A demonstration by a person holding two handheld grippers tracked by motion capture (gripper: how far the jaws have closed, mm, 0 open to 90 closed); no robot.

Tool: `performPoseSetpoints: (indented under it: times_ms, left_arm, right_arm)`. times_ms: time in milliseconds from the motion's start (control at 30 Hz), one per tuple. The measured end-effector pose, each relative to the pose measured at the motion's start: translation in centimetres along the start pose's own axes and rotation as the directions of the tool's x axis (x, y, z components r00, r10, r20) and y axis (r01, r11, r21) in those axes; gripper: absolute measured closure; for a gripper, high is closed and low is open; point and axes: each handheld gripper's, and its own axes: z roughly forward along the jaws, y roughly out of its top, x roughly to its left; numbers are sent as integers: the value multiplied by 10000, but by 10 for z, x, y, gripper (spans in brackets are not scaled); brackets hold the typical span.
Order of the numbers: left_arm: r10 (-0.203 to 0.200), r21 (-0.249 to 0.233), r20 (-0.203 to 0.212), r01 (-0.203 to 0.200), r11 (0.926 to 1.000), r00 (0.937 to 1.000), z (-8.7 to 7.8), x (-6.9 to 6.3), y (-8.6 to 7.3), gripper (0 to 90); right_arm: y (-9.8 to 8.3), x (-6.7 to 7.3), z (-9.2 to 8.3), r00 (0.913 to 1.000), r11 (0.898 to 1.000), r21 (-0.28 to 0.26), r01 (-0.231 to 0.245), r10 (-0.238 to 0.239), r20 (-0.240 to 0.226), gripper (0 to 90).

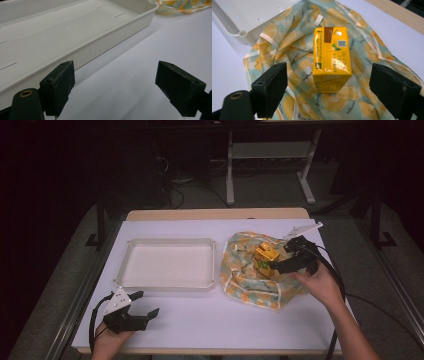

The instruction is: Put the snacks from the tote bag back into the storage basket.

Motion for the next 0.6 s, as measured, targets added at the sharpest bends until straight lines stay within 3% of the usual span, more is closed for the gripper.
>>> performPoseSetpoints:
  times_ms: [200,433,600]
  left_arm:
    - [-89,-128,-65,88,9999,9999,-3,2,-1,158]
    - [77,-108,61,-76,9999,10000,-2,-1,0,158]
    - [77,-83,52,-77,9999,10000,-2,0,0,157]
  right_arm:
    - [12,-2,4,9997,9997,160,177,-175,-154,141]
    - [22,-7,15,9995,9985,549,-32,49,-296,143]
    - [28,-4,24,9994,9955,917,252,-229,-257,155]
